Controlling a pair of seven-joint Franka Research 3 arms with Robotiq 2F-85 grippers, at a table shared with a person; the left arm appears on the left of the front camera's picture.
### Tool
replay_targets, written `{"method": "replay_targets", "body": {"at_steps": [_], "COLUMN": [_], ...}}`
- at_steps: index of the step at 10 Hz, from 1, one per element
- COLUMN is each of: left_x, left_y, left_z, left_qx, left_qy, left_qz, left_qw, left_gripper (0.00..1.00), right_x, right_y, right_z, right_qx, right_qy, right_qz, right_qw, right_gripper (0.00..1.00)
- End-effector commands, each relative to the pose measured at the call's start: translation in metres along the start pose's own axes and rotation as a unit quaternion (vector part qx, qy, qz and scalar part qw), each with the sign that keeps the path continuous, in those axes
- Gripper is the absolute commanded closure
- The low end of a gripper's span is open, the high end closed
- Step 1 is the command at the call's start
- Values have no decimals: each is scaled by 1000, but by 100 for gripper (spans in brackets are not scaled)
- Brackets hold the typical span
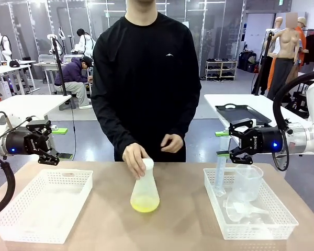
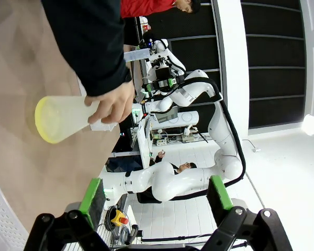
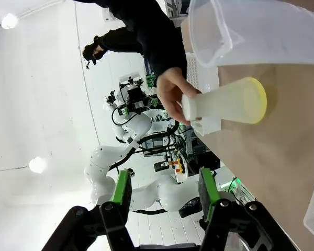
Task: Prepare the solutions needed for the experiment.
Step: When the human places the Big flask in the center of the table, pick up the Big flask and place it in the left Organizing basket.
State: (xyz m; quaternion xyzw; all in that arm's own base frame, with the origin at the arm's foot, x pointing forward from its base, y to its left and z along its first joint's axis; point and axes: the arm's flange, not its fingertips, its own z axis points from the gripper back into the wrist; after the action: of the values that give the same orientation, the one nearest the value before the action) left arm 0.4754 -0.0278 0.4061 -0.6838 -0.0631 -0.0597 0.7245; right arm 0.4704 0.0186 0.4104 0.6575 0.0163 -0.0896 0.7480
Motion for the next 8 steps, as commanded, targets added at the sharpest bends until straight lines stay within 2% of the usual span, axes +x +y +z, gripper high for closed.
{"method": "replay_targets", "body": {"at_steps": [1,8], "left_x": [1,1], "left_y": [-2,-2], "left_z": [0,0], "left_qx": [-1,-1], "left_qy": [-5,-5], "left_qz": [-2,-2], "left_qw": [1000,1000], "left_gripper": [0,0], "right_x": [0,0], "right_y": [1,1], "right_z": [0,0], "right_qx": [-2,-2], "right_qy": [1,1], "right_qz": [0,0], "right_qw": [1000,1000], "right_gripper": [34,34]}}
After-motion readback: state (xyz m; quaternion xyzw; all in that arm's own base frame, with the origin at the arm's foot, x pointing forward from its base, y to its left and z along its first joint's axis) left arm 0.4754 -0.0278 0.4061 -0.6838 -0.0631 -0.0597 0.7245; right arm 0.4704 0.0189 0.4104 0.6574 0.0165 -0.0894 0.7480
